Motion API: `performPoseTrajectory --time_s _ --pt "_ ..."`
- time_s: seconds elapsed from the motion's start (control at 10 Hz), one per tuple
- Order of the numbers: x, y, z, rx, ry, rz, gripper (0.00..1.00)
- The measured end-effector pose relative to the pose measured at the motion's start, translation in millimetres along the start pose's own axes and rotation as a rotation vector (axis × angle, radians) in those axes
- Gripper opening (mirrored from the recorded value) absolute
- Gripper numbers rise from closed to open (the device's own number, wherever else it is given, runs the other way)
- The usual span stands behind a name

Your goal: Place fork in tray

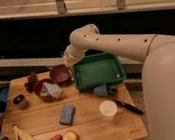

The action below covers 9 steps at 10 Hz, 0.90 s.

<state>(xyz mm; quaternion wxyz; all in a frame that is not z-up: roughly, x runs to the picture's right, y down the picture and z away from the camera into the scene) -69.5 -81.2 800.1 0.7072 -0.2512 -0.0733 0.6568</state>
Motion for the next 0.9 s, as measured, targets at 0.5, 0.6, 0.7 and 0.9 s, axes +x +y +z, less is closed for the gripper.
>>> performPoseTrajectory --time_s 0.5,0.6,0.7,0.9 --pt "-34 -76 -28 0.065 -0.147 0.195 0.8" --pt "-37 -90 -24 0.064 -0.145 0.23 0.8" --pt "-37 -99 -16 0.065 -0.133 0.248 0.8" --pt "-38 -97 -13 0.061 -0.129 0.244 0.8"
